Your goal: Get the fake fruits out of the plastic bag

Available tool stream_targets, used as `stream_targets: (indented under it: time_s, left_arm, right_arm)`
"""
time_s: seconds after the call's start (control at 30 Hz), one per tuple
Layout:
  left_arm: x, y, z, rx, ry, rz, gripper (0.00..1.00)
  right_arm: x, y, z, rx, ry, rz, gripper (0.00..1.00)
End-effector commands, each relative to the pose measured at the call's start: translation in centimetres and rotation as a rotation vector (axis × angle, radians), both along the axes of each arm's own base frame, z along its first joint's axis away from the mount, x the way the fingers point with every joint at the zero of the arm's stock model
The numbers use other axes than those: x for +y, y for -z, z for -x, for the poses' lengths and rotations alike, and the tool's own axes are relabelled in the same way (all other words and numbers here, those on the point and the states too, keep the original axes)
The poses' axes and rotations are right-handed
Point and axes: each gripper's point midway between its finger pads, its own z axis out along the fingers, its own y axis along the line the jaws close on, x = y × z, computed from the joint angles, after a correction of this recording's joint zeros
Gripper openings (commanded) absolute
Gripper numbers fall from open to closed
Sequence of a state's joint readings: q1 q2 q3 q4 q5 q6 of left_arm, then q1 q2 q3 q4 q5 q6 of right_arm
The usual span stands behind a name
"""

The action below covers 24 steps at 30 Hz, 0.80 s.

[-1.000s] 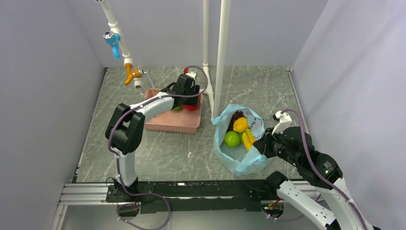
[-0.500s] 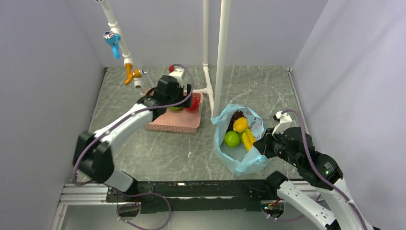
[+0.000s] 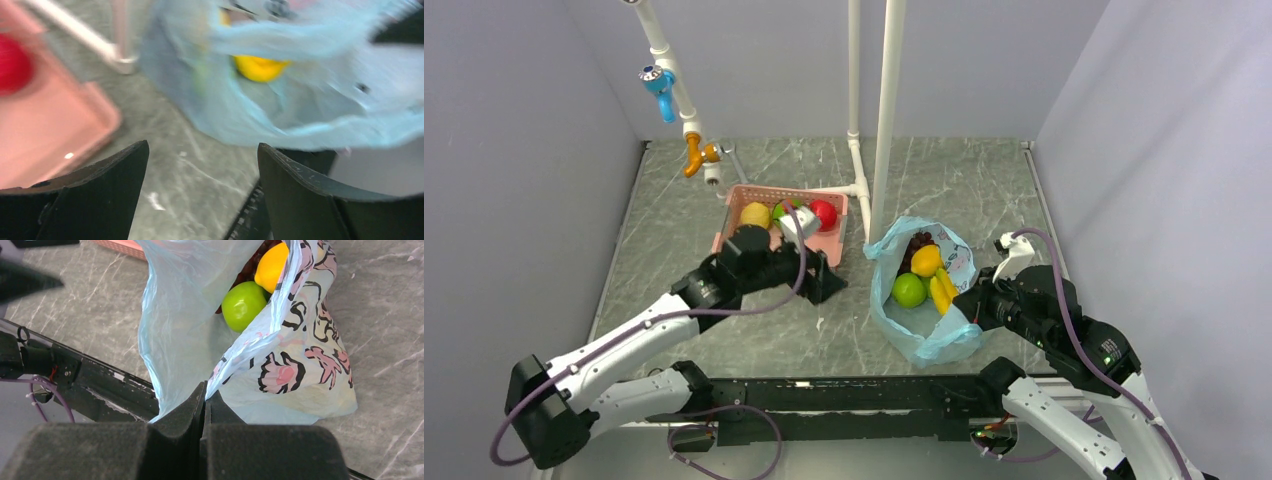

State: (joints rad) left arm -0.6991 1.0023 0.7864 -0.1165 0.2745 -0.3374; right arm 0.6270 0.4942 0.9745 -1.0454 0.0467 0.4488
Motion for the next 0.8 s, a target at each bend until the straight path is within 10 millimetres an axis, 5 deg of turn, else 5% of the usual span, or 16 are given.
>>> stream_targets:
  time_s: [0.0, 0.23, 0.6, 0.77]
  left_arm:
    - [-4.1, -3.1, 5.1, -0.136, 0.209, 0.062, 0.84]
    - [-9.9, -2.7, 9.6, -0.191, 0.386, 0.050, 0.78]
    - [-15.8, 0.9, 3.7, -0.144, 0.227, -0.218, 0.66]
    - [-18.2, 3.6, 2.9, -0.118, 0.270, -0.340, 0.82]
  right_arm:
    - [0.4, -0.9, -0.5, -0.042, -0.008, -0.026, 0.00]
    - [0.4, -0.9, -0.4, -0.042, -0.010, -0.026, 0.00]
    - [0.5, -0.9, -0.4, -0.037, -0.014, -0.026, 0.00]
    - [0.4, -0.9, -0.4, -0.039, -0.011, -0.027, 0.00]
